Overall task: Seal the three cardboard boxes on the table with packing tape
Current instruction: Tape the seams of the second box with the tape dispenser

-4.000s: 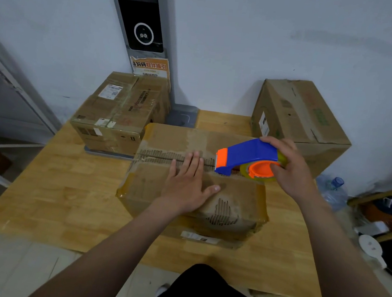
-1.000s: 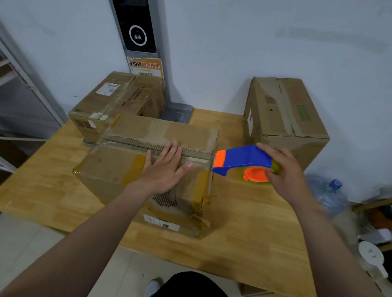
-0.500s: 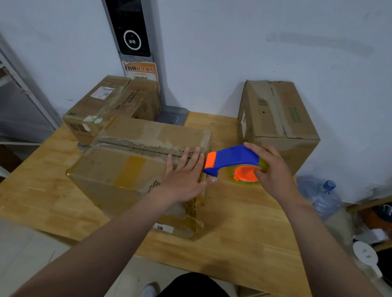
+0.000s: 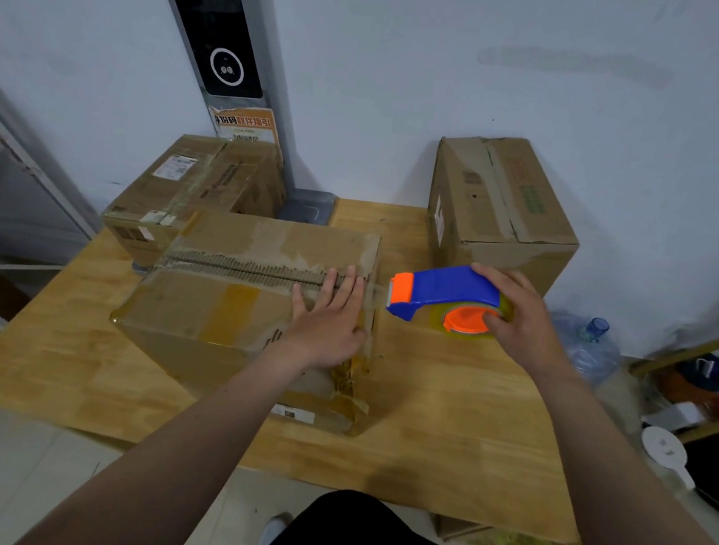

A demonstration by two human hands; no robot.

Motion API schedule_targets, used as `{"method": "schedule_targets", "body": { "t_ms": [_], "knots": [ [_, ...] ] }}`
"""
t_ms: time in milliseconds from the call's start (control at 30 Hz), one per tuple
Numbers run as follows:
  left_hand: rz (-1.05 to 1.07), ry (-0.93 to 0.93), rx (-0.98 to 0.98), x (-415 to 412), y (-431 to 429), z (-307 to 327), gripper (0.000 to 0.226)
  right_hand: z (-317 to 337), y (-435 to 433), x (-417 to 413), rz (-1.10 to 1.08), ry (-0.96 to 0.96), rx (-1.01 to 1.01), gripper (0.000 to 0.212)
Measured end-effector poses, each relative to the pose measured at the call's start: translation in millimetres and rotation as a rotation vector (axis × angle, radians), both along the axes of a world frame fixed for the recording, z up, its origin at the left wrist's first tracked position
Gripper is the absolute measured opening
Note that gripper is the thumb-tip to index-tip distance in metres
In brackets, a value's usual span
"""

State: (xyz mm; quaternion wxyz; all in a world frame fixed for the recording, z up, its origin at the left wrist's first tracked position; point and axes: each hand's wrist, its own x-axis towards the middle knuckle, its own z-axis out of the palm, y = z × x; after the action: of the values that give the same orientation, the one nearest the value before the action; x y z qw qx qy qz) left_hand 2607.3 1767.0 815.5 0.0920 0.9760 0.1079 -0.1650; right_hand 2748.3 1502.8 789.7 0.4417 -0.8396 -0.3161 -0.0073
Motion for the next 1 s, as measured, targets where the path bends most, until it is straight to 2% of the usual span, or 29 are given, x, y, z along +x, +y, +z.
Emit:
{"method": "schedule_targets", "body": {
  "t_ms": [333, 533, 633, 700, 800, 1000],
  "knots": [
    [-0.017, 0.009, -0.025, 0.5, -6.6, 3.3, 0.078, 4.4, 9.4, -14.4, -0.003, 0.114, -0.109, 0.088],
    [-0.004, 0.065, -0.027, 4.9, -11.4, 9.3, 0.078, 21.8, 27.9, -18.6, -0.081, 0.062, -0.274, 0.078],
    [-0.015, 0.113, 0.027, 6.4, -17.8, 11.6, 0.078, 23.9, 31.6, -19.4, -0.084, 0.008, -0.516, 0.071],
    [-0.006, 0.108, -0.004, 6.7, -17.7, 11.1, 0.084, 12.9, 27.5, -20.2, -0.123, 0.118, -0.568, 0.073],
    [0.010, 0.058, -0.068, 7.0, -11.8, 10.2, 0.098, -11.8, 15.9, -20.5, -0.211, 0.400, -0.449, 0.073],
    [0.033, 0.039, -0.040, 8.9, -11.8, 4.2, 0.096, -66.2, 7.0, -26.3, -0.257, 0.845, -0.459, 0.073]
  ]
}}
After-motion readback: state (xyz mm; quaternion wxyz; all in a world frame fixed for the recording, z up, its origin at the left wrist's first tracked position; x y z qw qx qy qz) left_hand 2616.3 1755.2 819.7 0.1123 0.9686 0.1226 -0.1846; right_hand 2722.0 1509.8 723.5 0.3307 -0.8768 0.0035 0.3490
